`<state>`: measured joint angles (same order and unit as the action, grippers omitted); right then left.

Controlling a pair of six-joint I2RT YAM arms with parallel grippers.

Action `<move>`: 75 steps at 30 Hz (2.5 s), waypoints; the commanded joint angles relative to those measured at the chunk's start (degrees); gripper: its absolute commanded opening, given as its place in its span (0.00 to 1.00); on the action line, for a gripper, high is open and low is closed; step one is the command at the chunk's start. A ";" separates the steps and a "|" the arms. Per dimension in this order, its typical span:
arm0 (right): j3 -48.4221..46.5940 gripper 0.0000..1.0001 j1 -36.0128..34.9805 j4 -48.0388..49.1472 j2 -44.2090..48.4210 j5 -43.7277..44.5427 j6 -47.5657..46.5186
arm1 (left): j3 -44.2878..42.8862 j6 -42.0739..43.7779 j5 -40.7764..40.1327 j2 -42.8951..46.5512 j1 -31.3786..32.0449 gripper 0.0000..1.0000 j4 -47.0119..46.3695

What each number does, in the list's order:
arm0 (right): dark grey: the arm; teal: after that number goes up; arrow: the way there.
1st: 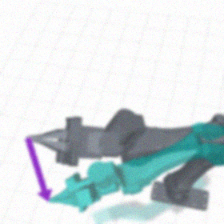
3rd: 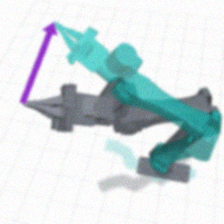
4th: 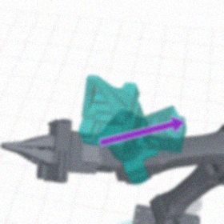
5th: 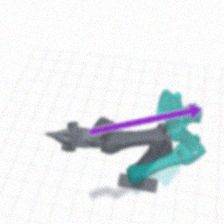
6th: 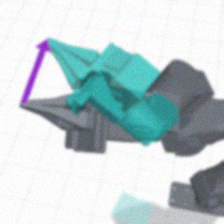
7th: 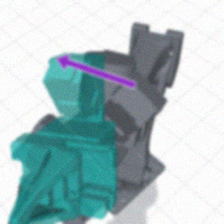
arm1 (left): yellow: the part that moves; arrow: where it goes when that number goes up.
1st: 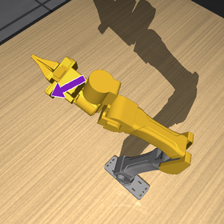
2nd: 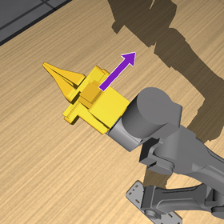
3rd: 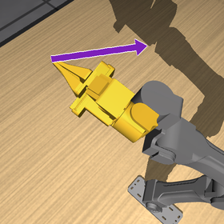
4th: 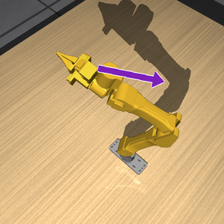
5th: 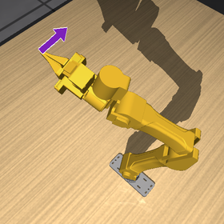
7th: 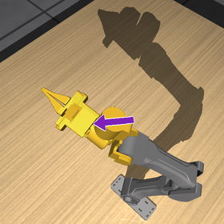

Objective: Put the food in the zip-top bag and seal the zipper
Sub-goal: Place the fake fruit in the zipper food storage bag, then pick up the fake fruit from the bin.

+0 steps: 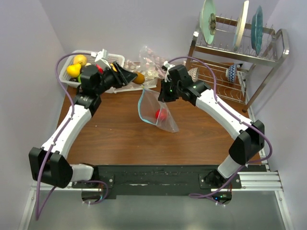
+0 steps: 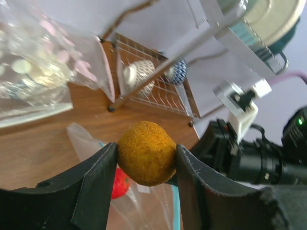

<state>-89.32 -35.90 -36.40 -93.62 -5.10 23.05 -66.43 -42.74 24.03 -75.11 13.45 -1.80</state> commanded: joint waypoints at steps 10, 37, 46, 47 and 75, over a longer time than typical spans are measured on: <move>-2.70 0.00 0.57 -0.07 0.37 -0.61 0.24 | 10.71 1.16 -7.76 2.26 12.29 0.40 -3.04; 1.16 0.00 0.92 0.98 2.39 -0.17 -0.55 | -5.90 17.43 -20.08 -3.81 11.08 1.00 19.12; 5.02 0.00 0.92 2.83 4.50 -1.14 -1.16 | -9.67 16.64 -19.98 -8.82 1.23 1.00 17.10; 5.38 0.00 0.92 2.92 4.68 -1.14 -1.16 | -11.07 16.64 -20.95 -9.61 1.05 1.00 17.10; 10.13 0.00 0.92 5.38 9.78 -0.96 -2.75 | -28.03 17.52 -31.41 -32.63 -12.31 1.00 11.11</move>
<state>-79.35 -35.18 -32.99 -85.84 -5.45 20.51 -88.18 -25.76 -4.45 -102.78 0.80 14.59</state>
